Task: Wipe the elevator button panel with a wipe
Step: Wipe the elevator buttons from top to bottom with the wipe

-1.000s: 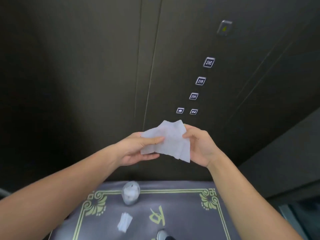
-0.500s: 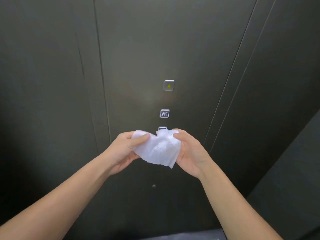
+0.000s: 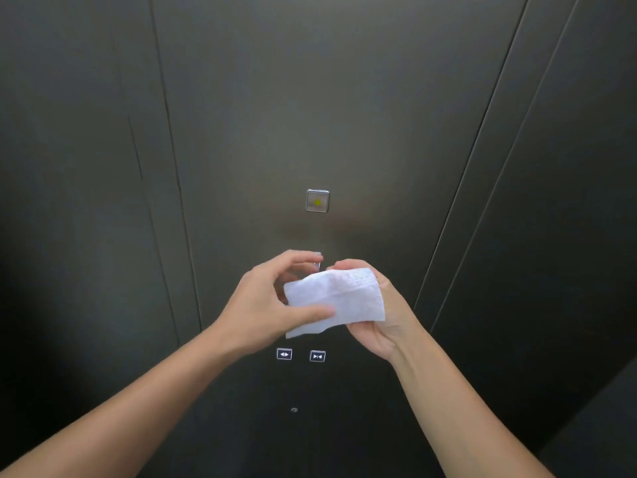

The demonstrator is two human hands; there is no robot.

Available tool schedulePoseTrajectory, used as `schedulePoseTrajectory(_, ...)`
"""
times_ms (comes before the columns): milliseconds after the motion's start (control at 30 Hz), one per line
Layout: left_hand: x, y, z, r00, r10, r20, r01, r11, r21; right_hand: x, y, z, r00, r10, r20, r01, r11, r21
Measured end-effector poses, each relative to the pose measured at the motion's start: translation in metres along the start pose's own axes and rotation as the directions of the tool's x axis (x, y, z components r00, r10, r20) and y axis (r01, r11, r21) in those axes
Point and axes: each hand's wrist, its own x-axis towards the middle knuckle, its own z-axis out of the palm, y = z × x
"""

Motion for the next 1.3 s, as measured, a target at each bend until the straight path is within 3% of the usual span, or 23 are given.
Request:
schedulePoseTrajectory(167, 0.02, -0.006, -0.008, 0.961, -0.271, 0.051, 0.275, 0.93, -0.245, 0.008, -0.004, -0.005, 1.0, 0.01, -0.026, -0.011, 0.999, -0.053)
schedulePoseTrajectory(267, 0.03, -0.008, -0.014, 0.955, -0.296, -0.001, 0.284, 0.918, -0.277, 0.006, -0.012, -0.008, 0.992, -0.113, -0.053, 0.085, 0.923, -0.376)
schedulePoseTrajectory(333, 0.039, -0.006, -0.021, 0.961, -0.267, -0.074, 0.238, 0.932, -0.272, 0.006, -0.02, -0.011, 0.933, -0.353, -0.073, 0.196, 0.666, -0.72)
schedulePoseTrajectory(367, 0.045, -0.005, -0.024, 0.964, -0.25, -0.096, 0.219, 0.942, -0.254, 0.006, -0.023, -0.011, 0.852, -0.517, -0.082, 0.217, 0.492, -0.843)
schedulePoseTrajectory(433, 0.059, 0.001, -0.027, 0.966, -0.231, -0.114, 0.201, 0.953, -0.228, 0.007, -0.022, 0.0, 0.614, -0.789, 0.007, 0.275, 0.206, -0.939)
schedulePoseTrajectory(467, 0.066, 0.006, -0.027, 0.967, -0.229, -0.113, 0.198, 0.952, -0.232, 0.007, -0.018, 0.009, 0.535, -0.839, 0.099, 0.325, 0.097, -0.941)
schedulePoseTrajectory(500, 0.074, 0.01, -0.027, 0.969, -0.222, -0.111, 0.19, 0.951, -0.244, 0.01, -0.01, 0.02, 0.519, -0.831, 0.2, 0.367, 0.005, -0.93)
schedulePoseTrajectory(567, 0.088, 0.019, -0.029, 0.98, -0.162, -0.119, 0.129, 0.962, -0.241, 0.017, 0.009, 0.035, 0.587, -0.727, 0.357, 0.406, -0.117, -0.906)
schedulePoseTrajectory(700, 0.105, 0.03, -0.043, 0.981, 0.122, -0.153, -0.113, 0.991, 0.069, 0.04, 0.02, 0.044, 0.654, -0.626, 0.425, 0.345, -0.253, -0.904)
schedulePoseTrajectory(800, 0.105, 0.035, -0.054, 0.96, 0.276, -0.056, -0.264, 0.951, 0.162, 0.046, 0.021, 0.046, 0.611, -0.658, 0.44, 0.345, -0.279, -0.896)
schedulePoseTrajectory(900, 0.103, 0.034, -0.061, 0.922, 0.386, -0.024, -0.383, 0.92, 0.085, 0.046, 0.026, 0.043, 0.492, -0.748, 0.445, 0.369, -0.283, -0.885)
schedulePoseTrajectory(967, 0.105, 0.027, -0.058, 0.899, 0.414, -0.144, -0.385, 0.903, 0.19, 0.049, 0.025, 0.04, 0.477, -0.745, 0.466, 0.33, -0.34, -0.881)
schedulePoseTrajectory(1100, 0.108, 0.011, -0.044, 0.779, 0.536, -0.326, -0.287, 0.767, 0.574, 0.067, 0.024, 0.035, 0.649, -0.584, 0.487, 0.196, -0.49, -0.85)
schedulePoseTrajectory(1167, 0.109, 0.005, -0.04, 0.735, 0.592, -0.332, -0.274, 0.706, 0.652, 0.076, 0.023, 0.03, 0.705, -0.496, 0.507, 0.179, -0.568, -0.804)
schedulePoseTrajectory(1300, 0.111, 0.0, -0.03, 0.666, 0.633, -0.395, -0.247, 0.687, 0.684, 0.091, 0.022, 0.022, 0.728, -0.415, 0.546, 0.161, -0.67, -0.724)
